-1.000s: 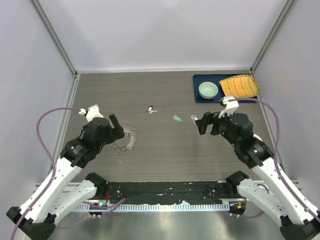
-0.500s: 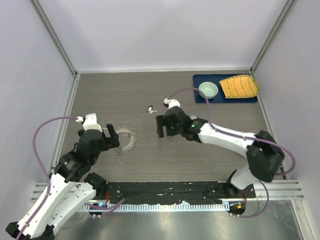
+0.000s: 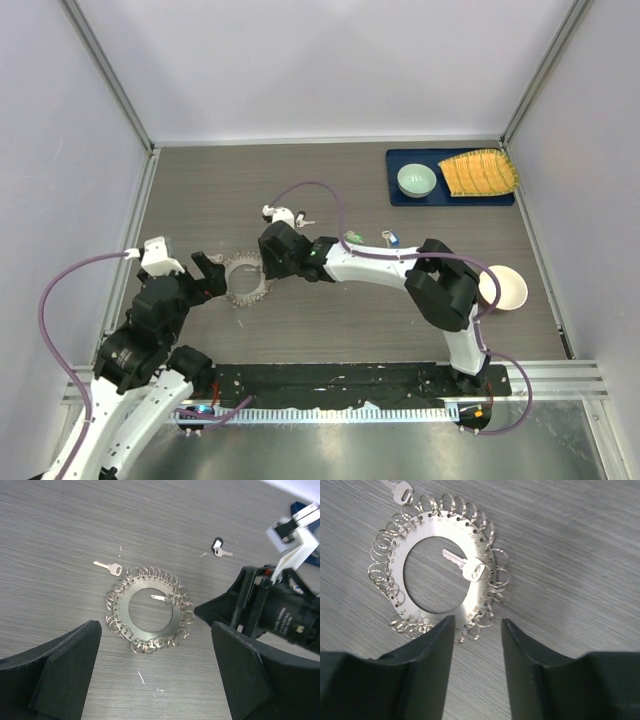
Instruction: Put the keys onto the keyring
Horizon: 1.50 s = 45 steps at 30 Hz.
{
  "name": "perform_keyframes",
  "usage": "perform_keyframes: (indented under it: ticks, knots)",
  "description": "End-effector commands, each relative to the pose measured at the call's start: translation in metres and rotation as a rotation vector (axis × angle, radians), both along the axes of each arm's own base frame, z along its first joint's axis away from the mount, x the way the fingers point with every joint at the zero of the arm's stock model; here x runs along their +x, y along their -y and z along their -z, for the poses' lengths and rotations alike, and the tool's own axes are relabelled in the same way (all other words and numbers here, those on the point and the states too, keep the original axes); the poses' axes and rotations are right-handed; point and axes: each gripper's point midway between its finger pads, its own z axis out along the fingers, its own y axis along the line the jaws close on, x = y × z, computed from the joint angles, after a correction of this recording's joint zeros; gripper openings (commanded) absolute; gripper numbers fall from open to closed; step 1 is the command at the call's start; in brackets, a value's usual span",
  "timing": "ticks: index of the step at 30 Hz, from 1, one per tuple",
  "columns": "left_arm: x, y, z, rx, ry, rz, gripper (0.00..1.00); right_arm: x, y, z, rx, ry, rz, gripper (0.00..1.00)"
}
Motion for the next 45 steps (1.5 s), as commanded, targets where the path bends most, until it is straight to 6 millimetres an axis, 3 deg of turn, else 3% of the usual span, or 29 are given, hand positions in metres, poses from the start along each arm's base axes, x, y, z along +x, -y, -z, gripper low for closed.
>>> perform_keyframes:
  ticks: [1, 7, 16, 26, 33, 42, 45]
  knots:
    - [0.005, -0.004, -0.013, -0.023, 0.066, -0.022, 0.96, -0.004, -0.019, -0.009, 0.046, -0.026, 0.009, 0.45]
    - [0.007, -0.003, -0.012, -0.038, 0.060, -0.019, 0.96, -0.014, -0.029, 0.007, 0.046, -0.060, -0.018, 0.32]
    - [0.009, -0.003, -0.009, -0.042, 0.050, -0.018, 0.96, -0.026, -0.030, 0.029, 0.036, -0.101, -0.033, 0.28]
    - [0.012, -0.003, -0.003, -0.036, 0.021, -0.020, 0.96, -0.035, -0.034, 0.026, 0.066, -0.104, -0.087, 0.21]
    - [0.013, -0.002, -0.001, -0.035, 0.007, -0.018, 0.96, -0.034, -0.029, 0.027, 0.048, -0.081, -0.095, 0.25]
    - [0.014, -0.004, 0.000, -0.036, 0.004, -0.031, 0.96, -0.040, -0.029, -0.015, -0.027, 0.157, -0.203, 0.40]
    - [0.013, -0.006, -0.001, -0.040, 0.010, -0.039, 0.95, -0.045, -0.031, -0.019, -0.042, 0.206, -0.218, 0.41]
